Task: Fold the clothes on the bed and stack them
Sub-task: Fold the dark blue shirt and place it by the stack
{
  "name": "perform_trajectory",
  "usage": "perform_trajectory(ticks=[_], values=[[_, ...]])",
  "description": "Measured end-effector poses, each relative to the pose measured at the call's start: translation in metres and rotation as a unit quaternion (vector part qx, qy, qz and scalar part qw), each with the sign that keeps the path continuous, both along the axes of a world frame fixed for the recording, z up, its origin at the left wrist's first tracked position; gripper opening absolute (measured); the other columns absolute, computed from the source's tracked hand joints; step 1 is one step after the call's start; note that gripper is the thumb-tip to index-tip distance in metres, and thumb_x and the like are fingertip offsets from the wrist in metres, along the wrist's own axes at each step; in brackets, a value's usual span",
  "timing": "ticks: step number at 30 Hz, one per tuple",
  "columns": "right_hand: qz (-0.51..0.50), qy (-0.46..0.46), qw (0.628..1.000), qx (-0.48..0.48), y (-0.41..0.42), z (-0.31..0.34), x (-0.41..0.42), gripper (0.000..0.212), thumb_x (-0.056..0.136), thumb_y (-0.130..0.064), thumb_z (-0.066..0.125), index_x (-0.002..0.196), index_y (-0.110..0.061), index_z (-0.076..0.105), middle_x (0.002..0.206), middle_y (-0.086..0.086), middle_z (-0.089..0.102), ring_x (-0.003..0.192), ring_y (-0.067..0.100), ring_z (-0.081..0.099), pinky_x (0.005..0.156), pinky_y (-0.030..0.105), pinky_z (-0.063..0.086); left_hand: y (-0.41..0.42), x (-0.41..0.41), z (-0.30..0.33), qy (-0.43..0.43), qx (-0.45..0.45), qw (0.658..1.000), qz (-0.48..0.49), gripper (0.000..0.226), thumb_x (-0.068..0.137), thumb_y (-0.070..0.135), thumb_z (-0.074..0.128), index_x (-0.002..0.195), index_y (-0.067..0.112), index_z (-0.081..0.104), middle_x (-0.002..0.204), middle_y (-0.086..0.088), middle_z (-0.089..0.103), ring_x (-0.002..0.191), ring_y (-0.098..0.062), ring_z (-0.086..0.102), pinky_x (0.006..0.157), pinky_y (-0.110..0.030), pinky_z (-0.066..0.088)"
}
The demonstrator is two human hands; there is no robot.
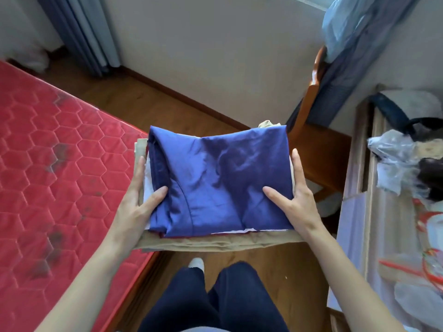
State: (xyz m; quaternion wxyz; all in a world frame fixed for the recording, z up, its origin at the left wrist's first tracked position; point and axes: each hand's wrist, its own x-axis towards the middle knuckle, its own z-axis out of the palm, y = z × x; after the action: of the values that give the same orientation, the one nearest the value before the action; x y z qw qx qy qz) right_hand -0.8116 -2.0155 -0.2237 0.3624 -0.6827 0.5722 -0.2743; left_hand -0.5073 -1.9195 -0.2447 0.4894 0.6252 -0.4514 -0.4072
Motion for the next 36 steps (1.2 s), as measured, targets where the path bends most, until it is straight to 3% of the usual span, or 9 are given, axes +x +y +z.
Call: perform_trajectory(ticks=[5,8,12,18,22,29,33,36], values=[[0.023,-0.02,0.999,0.007,-0.111,0.001,0.017,0.091,0.075,-0.056,0.066,0.145,-0.058,0.007,0.144,-0.035,0.028,0.129,0.003,0.041,0.108,0.037,0.039,-0.096,0.009,0.003,0.003,0.005,1.0,0.03,0.077,0.085,0.042,0.057,0.147,0.056,0.013,0.148,0.044,0.015,0.134,0.021,0.018,0.108,-0.017,0.018],[0.04,-0.031,0.999,0.014,-0.185,-0.004,0.022,0.089,0.077,-0.053,0.068,0.144,-0.059,0.01,0.147,-0.028,0.033,0.129,0.005,0.044,0.108,0.04,0.041,-0.16,0.01,0.0,-0.006,0.006,0.998,0.056,0.078,0.084,0.045,0.057,0.146,0.057,0.013,0.15,0.042,0.014,0.134,0.022,0.017,0.104,-0.013,0.018],[0.065,-0.035,0.997,0.024,-0.298,-0.014,0.027,0.088,0.078,-0.052,0.072,0.14,-0.065,0.01,0.143,-0.026,0.041,0.126,0.006,0.048,0.107,0.045,0.042,-0.256,0.005,-0.001,-0.013,-0.016,0.997,0.072,0.077,0.087,0.04,0.057,0.148,0.053,0.012,0.152,0.038,0.011,0.139,0.015,0.014,0.108,-0.018,0.016],[0.123,-0.03,0.991,0.045,-0.446,-0.016,0.051,0.09,0.067,-0.064,0.069,0.137,-0.069,0.013,0.138,-0.027,0.047,0.122,0.004,0.052,0.104,0.039,0.043,-0.366,0.003,0.004,-0.007,-0.029,0.988,0.15,0.079,0.088,0.031,0.058,0.152,0.044,0.013,0.154,0.034,0.012,0.14,0.014,0.014,0.107,-0.002,0.02],[0.185,-0.026,0.982,0.042,-0.516,-0.016,0.086,0.09,0.07,-0.061,0.069,0.139,-0.066,0.012,0.14,-0.035,0.042,0.124,-0.004,0.048,0.1,0.028,0.04,-0.403,0.015,0.003,-0.002,-0.016,0.976,0.216,0.079,0.09,0.035,0.062,0.149,0.051,0.013,0.155,0.032,0.012,0.139,0.015,0.015,0.104,-0.012,0.02],[0.288,-0.009,0.956,0.054,-0.607,-0.031,0.165,0.086,0.072,-0.058,0.069,0.138,-0.068,0.014,0.138,-0.036,0.043,0.122,-0.007,0.048,0.095,0.022,0.038,-0.449,0.054,-0.021,0.038,0.01,0.946,0.321,0.077,0.086,0.044,0.059,0.146,0.058,0.013,0.148,0.042,0.02,0.132,0.022,0.023,0.1,-0.014,0.022],[0.356,0.021,0.932,0.062,-0.658,-0.042,0.227,0.088,0.071,-0.061,0.068,0.138,-0.068,0.012,0.14,-0.035,0.041,0.125,-0.002,0.048,0.103,0.033,0.041,-0.475,0.074,-0.044,0.08,0.012,0.919,0.387,0.078,0.085,0.043,0.06,0.146,0.058,0.014,0.141,0.046,0.028,0.129,0.023,0.028,0.1,-0.015,0.024],[0.413,0.044,0.908,0.058,-0.689,-0.052,0.289,0.088,0.072,-0.059,0.068,0.138,-0.069,0.011,0.138,-0.037,0.041,0.125,-0.001,0.048,0.105,0.038,0.041,-0.492,0.1,-0.056,0.08,0.004,0.898,0.433,0.079,0.087,0.037,0.059,0.147,0.056,0.012,0.148,0.04,0.023,0.136,0.016,0.025,0.108,-0.022,0.021]])
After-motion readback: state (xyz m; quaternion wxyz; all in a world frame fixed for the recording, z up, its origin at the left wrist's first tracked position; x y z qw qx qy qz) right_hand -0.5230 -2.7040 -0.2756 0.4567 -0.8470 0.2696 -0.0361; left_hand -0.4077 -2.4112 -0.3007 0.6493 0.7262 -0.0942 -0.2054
